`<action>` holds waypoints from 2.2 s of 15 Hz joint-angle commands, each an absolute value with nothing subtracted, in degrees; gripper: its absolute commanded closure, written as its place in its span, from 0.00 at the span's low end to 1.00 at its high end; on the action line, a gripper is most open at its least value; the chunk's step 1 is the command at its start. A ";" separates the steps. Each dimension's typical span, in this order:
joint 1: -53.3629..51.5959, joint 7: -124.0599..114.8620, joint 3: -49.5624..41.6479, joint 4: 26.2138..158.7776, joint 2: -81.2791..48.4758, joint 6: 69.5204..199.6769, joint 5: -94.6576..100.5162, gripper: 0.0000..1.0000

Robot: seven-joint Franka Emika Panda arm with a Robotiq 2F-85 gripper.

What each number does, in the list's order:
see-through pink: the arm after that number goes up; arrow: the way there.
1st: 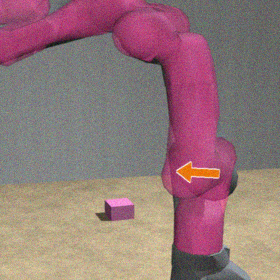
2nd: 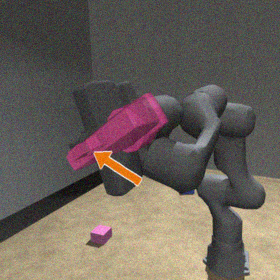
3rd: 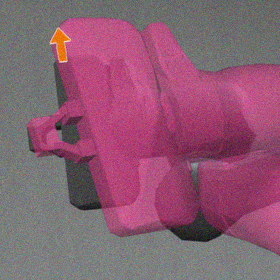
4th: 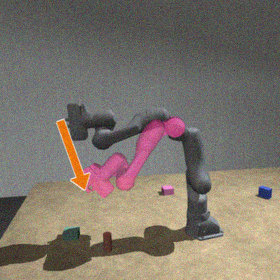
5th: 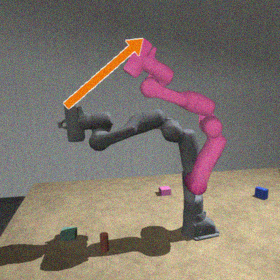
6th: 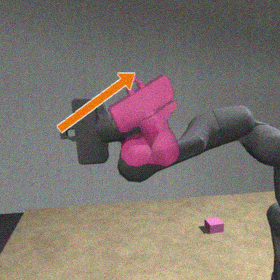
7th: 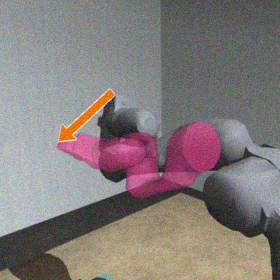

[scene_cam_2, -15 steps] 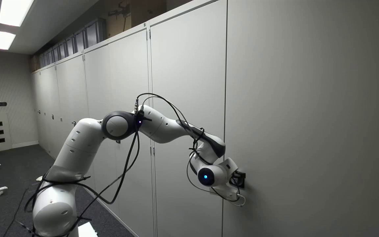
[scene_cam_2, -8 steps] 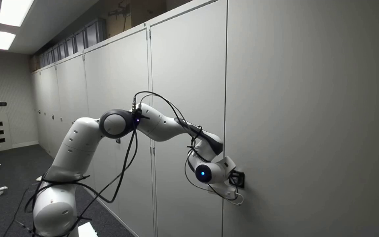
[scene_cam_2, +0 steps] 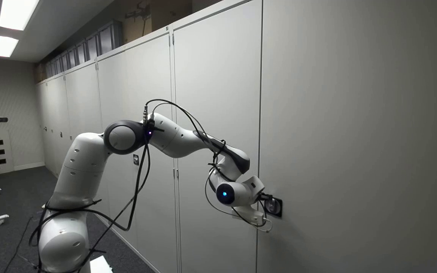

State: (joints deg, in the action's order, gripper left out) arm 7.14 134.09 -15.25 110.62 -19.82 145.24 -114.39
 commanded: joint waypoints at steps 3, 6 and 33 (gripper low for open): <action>5.55 133.55 -13.70 118.23 -11.21 151.29 -113.87 0.00; 3.62 131.27 -13.53 120.95 -7.81 157.96 -112.00 0.00; 11.12 45.67 -9.93 136.94 33.67 124.40 -5.71 0.00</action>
